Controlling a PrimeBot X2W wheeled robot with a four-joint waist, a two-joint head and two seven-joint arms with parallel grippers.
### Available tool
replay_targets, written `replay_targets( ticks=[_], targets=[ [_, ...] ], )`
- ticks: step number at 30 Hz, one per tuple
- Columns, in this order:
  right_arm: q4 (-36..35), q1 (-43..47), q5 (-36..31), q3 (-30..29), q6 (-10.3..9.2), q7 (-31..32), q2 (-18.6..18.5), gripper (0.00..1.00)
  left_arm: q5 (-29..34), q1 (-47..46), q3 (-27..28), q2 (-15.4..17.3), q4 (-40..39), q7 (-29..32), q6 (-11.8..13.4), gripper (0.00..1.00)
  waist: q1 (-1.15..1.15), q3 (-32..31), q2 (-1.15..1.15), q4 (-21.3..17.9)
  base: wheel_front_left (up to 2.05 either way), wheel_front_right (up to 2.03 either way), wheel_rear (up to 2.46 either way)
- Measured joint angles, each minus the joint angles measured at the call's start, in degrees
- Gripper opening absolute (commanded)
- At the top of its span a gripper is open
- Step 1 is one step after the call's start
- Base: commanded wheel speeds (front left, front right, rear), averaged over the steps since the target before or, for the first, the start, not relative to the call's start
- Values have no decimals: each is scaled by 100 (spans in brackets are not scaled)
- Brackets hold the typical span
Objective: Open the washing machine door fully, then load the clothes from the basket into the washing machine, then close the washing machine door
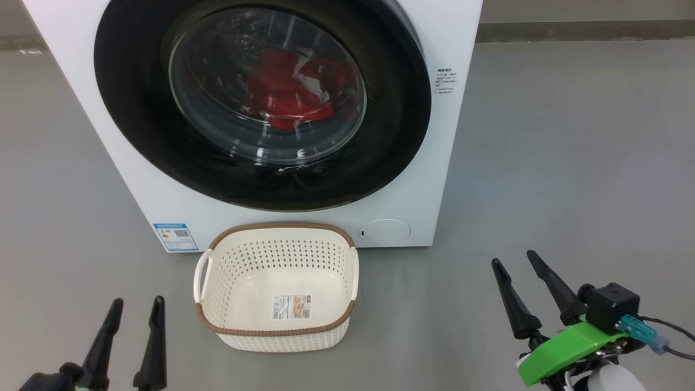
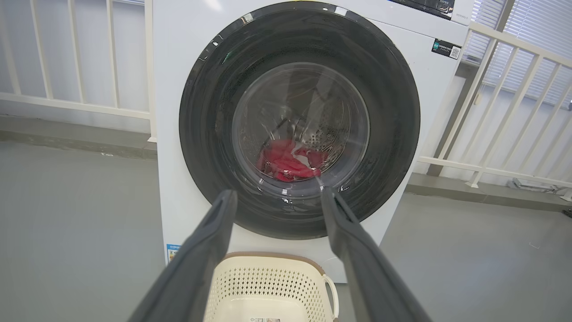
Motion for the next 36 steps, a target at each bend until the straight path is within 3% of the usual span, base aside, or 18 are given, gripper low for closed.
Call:
replay_targets(
  ticks=[36],
  targets=[
    [-211, 127, -51, -230, 0, 0, 120, 100, 205, 27, 84, -76, 49, 0, 0, 100, 0, 47, 0, -20, 0, 0, 0]
  ],
)
